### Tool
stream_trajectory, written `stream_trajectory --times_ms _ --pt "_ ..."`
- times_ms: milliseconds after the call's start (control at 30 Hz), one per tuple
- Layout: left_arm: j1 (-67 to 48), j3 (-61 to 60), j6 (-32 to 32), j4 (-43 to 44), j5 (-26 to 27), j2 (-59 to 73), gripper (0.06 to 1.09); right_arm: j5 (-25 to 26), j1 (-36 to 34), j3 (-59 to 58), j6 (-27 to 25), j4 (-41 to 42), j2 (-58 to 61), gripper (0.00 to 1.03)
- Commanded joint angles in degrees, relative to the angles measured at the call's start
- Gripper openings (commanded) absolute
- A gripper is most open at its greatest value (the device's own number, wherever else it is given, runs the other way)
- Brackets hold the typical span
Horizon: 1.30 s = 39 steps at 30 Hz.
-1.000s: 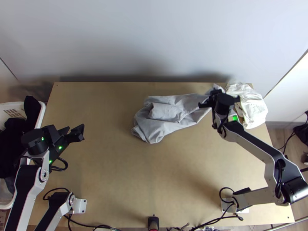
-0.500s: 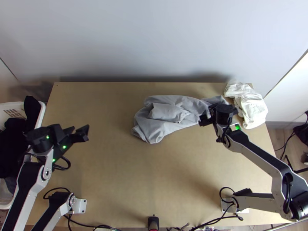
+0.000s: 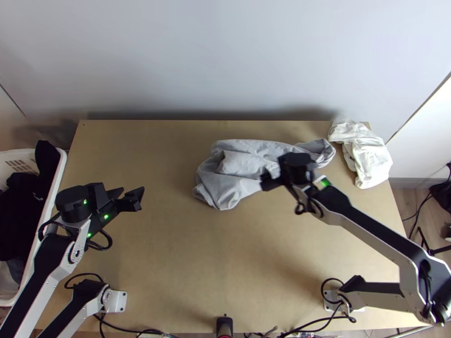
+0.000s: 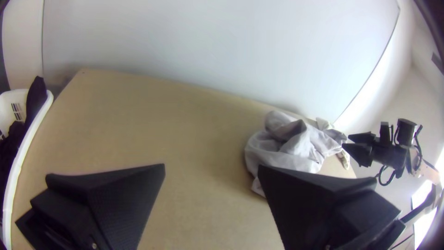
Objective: Fold the t-shirt
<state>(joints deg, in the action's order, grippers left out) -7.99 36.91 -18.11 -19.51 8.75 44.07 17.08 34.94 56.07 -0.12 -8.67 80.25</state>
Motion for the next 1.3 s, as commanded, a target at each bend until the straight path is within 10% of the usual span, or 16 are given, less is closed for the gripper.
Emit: stream_trajectory --times_ms 0,867,1000,1133,1267 --pt "0.5 -0.8 -1.1 0.9 -0.6 0.5 1.03 -0.7 7.5 9.8 2.7 -2.6 9.5 0.98" --pt "2.5 -5.3 -1.5 4.3 -0.6 -2.4 1.03 3.0 11.1 35.3 4.6 -6.2 38.2 0.97" --pt "2.4 -5.1 -1.2 4.7 -0.6 -2.2 1.03 5.2 11.1 34.5 3.5 -6.5 39.0 0.76" --pt "2.4 -5.2 -0.7 4.7 -0.6 -2.2 1.03 7.8 11.0 33.6 -0.1 -5.5 39.0 0.04" --pt "2.5 -5.2 -0.5 4.7 -0.6 -2.5 1.03 8.2 10.3 34.1 -2.5 -5.0 39.0 0.04"
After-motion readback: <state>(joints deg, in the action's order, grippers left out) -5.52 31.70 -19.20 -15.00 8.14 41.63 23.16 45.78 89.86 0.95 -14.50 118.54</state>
